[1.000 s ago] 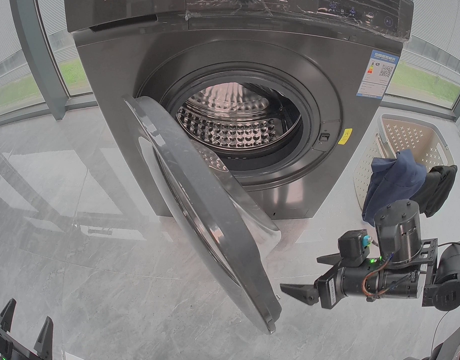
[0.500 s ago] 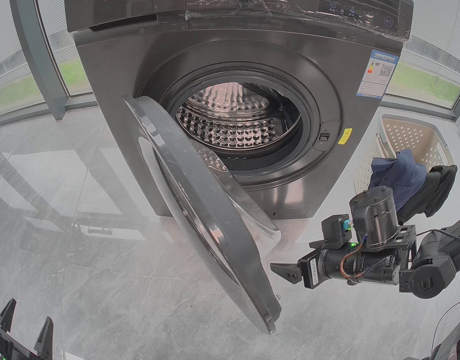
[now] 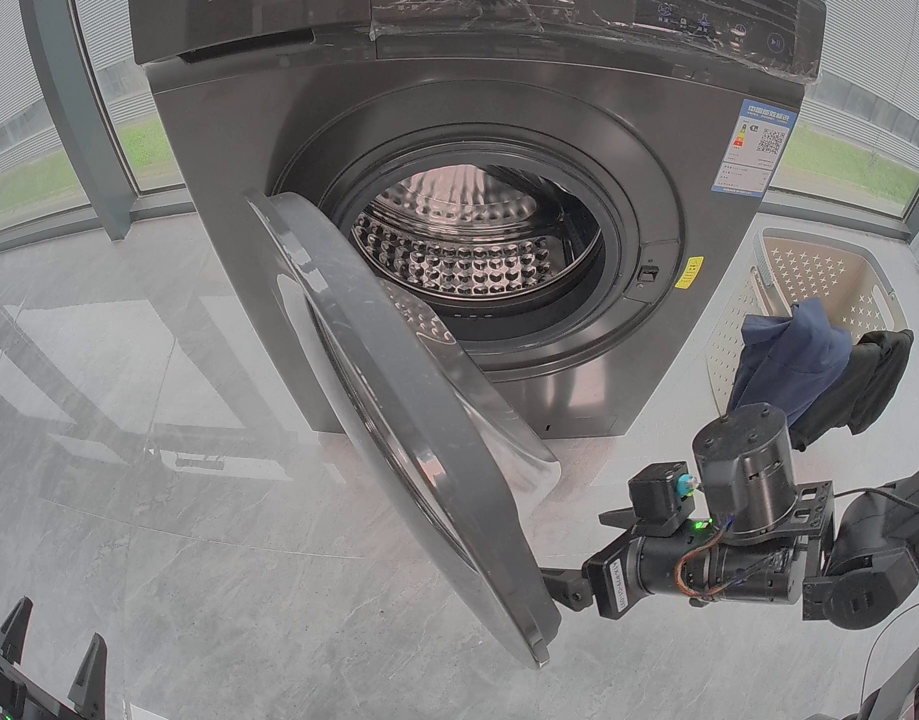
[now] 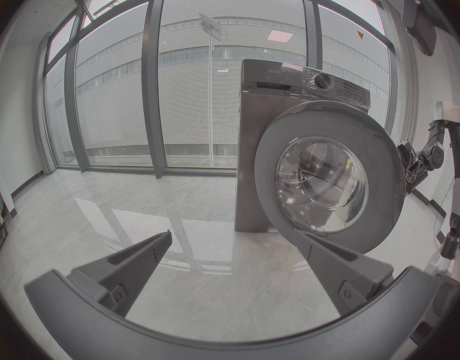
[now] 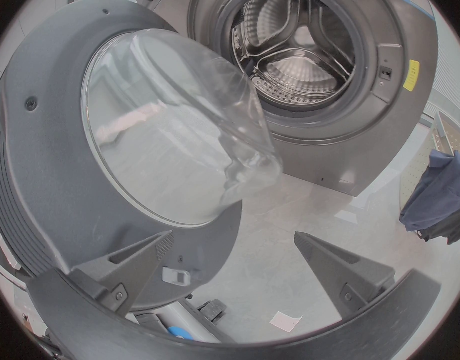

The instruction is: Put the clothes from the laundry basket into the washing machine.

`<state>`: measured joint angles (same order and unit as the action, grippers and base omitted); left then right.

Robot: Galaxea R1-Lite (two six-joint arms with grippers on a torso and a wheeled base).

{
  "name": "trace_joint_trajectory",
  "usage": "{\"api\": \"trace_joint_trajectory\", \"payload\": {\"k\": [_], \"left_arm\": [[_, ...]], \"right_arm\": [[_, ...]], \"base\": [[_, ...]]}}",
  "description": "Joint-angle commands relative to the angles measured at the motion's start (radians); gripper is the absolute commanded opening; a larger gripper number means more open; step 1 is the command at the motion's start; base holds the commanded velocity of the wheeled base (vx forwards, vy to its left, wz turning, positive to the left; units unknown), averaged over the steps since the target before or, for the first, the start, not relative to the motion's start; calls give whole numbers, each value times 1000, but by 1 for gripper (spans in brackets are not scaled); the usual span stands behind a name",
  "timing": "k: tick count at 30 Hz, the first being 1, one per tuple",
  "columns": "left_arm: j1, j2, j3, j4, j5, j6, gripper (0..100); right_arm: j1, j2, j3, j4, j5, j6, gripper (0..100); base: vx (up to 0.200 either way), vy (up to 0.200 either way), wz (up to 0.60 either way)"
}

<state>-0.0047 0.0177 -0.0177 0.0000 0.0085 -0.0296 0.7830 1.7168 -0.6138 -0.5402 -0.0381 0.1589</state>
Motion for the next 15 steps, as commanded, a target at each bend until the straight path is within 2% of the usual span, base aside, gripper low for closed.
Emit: {"api": "trace_joint_trajectory", "payload": {"k": [1, 4, 7, 9, 15], "left_arm": [[0, -13, 15, 0, 1, 0, 100], [0, -13, 16, 0, 1, -1, 100], [0, -13, 16, 0, 1, 0, 100], [0, -13, 16, 0, 1, 0, 100], [0, -13, 15, 0, 1, -1, 100]], "right_arm": [[-87, -34, 13, -4, -2, -10, 100], [-165, -36, -12, -4, 3, -16, 100], [-197, -32, -34, -4, 4, -19, 100], [-243, -13, -73, -3, 1, -27, 100], [-264, 90, -169, -4, -6, -25, 100]], "base": [[0, 0, 0], [0, 0, 0], [0, 0, 0], [0, 0, 0], [0, 0, 0]]}}
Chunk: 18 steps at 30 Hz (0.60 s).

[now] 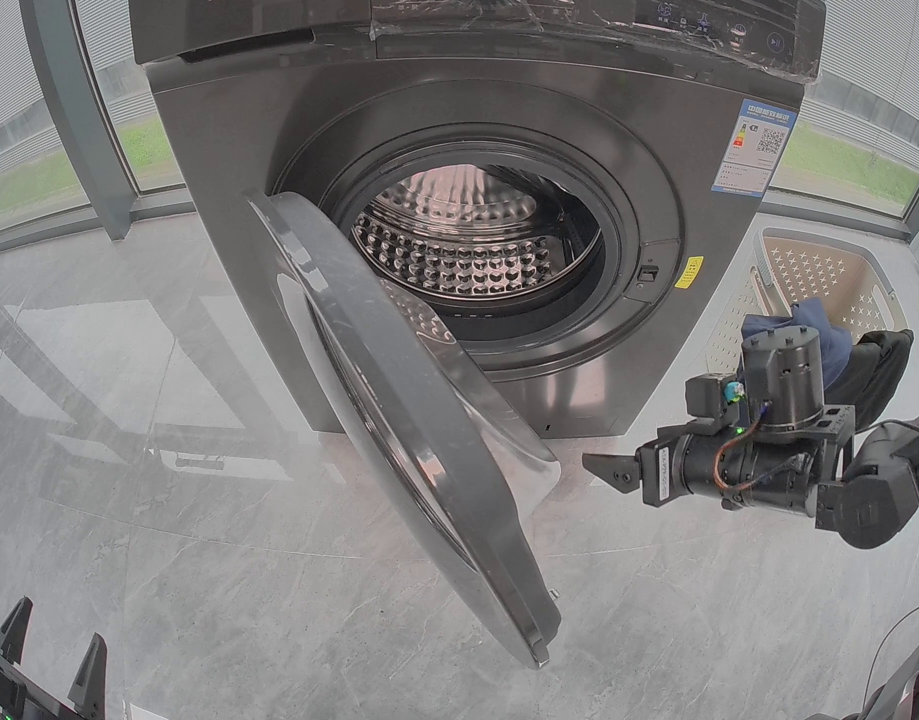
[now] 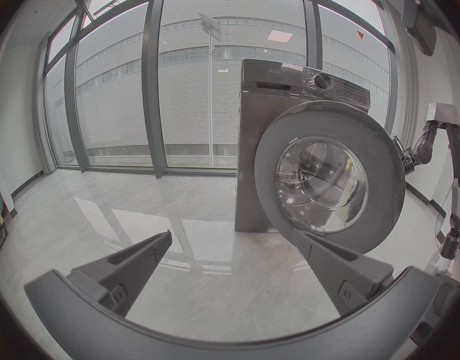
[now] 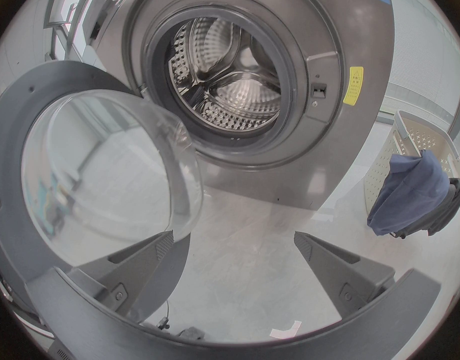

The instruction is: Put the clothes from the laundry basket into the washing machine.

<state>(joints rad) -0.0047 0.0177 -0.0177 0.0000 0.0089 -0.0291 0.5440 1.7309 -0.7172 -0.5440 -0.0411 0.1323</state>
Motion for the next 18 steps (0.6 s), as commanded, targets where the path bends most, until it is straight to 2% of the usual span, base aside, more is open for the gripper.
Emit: {"api": "trace_joint_trajectory", "payload": {"k": [1, 6, 9, 10, 14, 18], "left_arm": [[0, -13, 16, 0, 0, -2, 100], [0, -13, 16, 0, 0, -3, 100], [0, -13, 16, 0, 0, -3, 100], [0, -13, 16, 0, 0, -3, 100], [0, -13, 15, 0, 0, -3, 100], [0, -13, 15, 0, 0, -2, 100]], "right_arm": [[-24, 104, -91, -1, -3, 1, 100], [-9, 173, -151, -1, -3, 4, 100], [8, 176, -146, -1, -2, 6, 100], [40, 168, -136, 1, -2, 7, 100], [96, 133, -96, -1, -2, 9, 100], [100, 131, -103, -1, -2, 10, 100]], "base": [[0, 0, 0], [0, 0, 0], [0, 0, 0], [0, 0, 0], [0, 0, 0], [0, 0, 0]]}}
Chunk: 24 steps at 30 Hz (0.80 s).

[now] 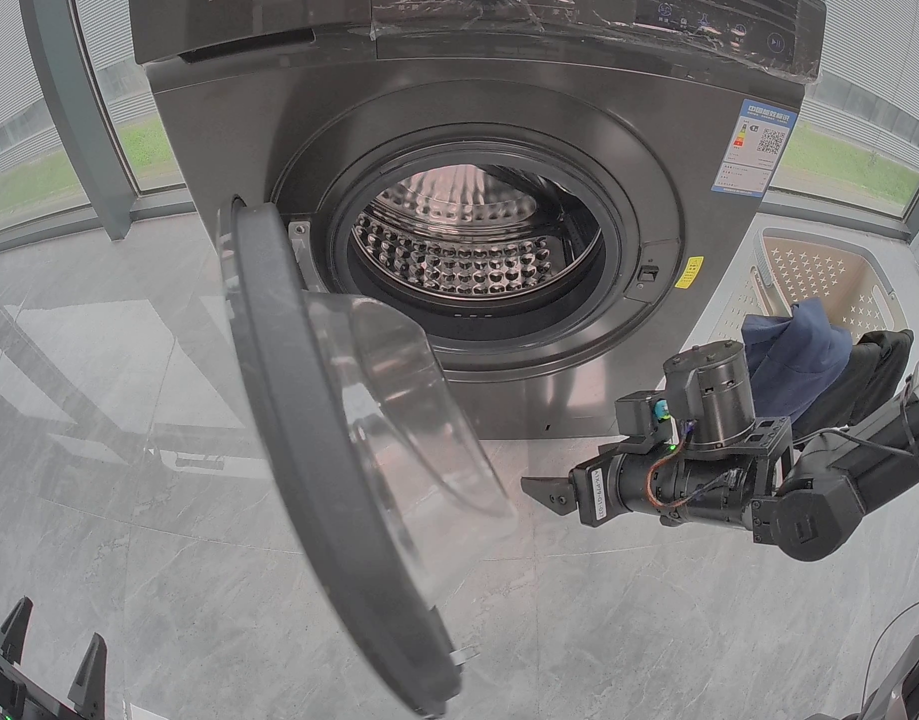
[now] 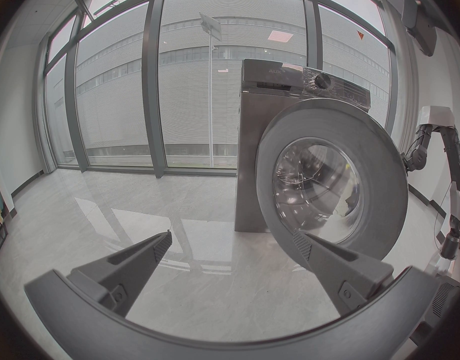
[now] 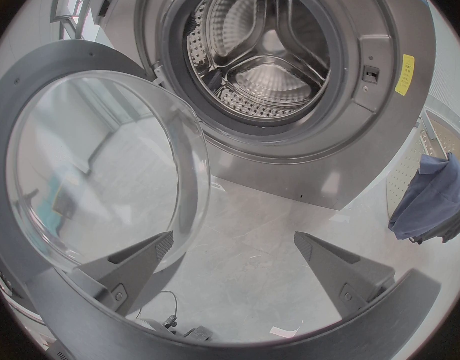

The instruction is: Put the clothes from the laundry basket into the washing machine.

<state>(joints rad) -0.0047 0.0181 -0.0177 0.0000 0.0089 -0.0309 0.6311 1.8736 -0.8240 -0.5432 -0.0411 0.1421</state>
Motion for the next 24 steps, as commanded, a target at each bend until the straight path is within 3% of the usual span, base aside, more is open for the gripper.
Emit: {"api": "trace_joint_trajectory", "payload": {"k": [1, 9, 21, 24], "left_arm": [[0, -13, 16, 0, 0, 0, 100], [0, -13, 16, 0, 0, 0, 100], [0, -13, 15, 0, -3, 2, 100], [0, -13, 15, 0, -3, 2, 100]], "right_arm": [[12, -10, 2, -1, -2, -1, 100], [33, 73, -40, -63, -5, -3, 100], [111, 180, -165, -70, -3, 11, 100], [131, 210, -213, -70, -3, 16, 100]], "base": [[0, 0, 0], [0, 0, 0], [-200, 0, 0], [0, 0, 0]]}}
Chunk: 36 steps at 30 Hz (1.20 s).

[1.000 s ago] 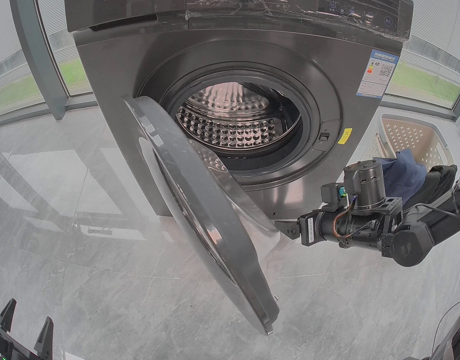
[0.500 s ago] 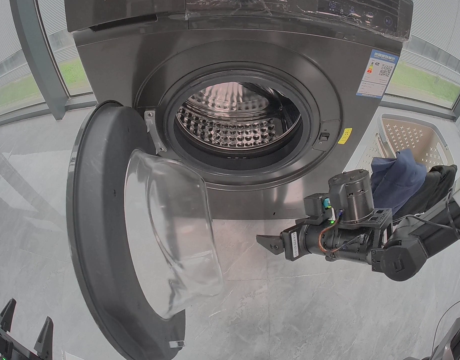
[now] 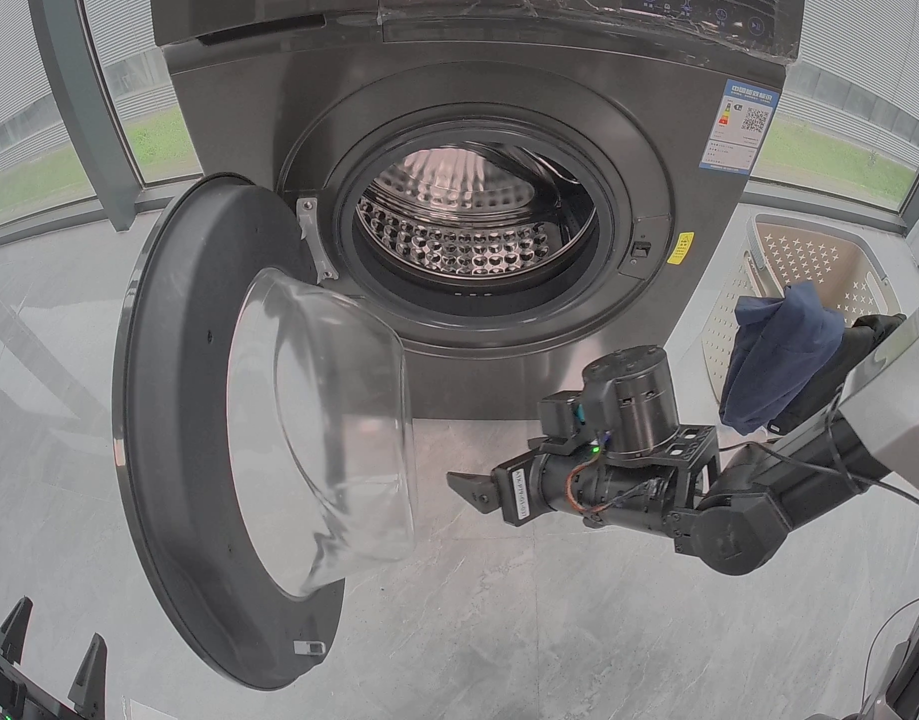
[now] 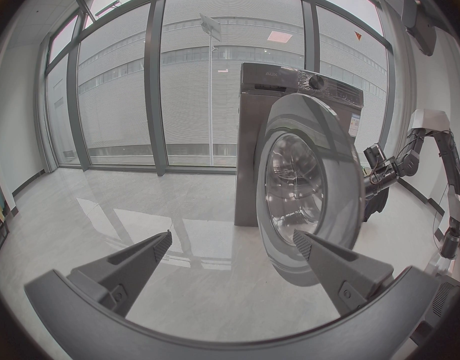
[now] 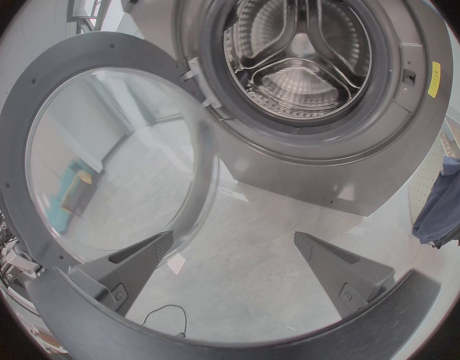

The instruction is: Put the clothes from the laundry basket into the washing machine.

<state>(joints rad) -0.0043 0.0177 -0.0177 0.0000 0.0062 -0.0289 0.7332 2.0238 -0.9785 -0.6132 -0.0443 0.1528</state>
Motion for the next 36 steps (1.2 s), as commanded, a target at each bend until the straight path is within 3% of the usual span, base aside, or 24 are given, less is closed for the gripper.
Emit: {"api": "trace_joint_trajectory", "payload": {"k": [1, 7, 12, 22, 29, 36], "left_arm": [[0, -13, 16, 0, 0, 0, 100], [0, -13, 16, 0, 0, -2, 100], [0, -13, 15, 0, 0, -2, 100], [0, -13, 15, 0, 0, -2, 100], [0, -13, 15, 0, 0, -2, 100], [0, -13, 15, 0, 0, 0, 100]], "right_arm": [[38, 73, -77, 0, 0, 8, 100], [83, 115, -143, 0, -3, 39, 100], [80, 115, -161, -3, -36, 54, 100], [77, 185, -281, -2, -43, 54, 100], [123, 271, -397, -3, -46, 57, 100], [106, 269, -431, -16, -62, 59, 100]], "base": [[0, 0, 0], [0, 0, 0], [0, 0, 0], [0, 0, 0], [0, 0, 0], [0, 0, 0]]}}
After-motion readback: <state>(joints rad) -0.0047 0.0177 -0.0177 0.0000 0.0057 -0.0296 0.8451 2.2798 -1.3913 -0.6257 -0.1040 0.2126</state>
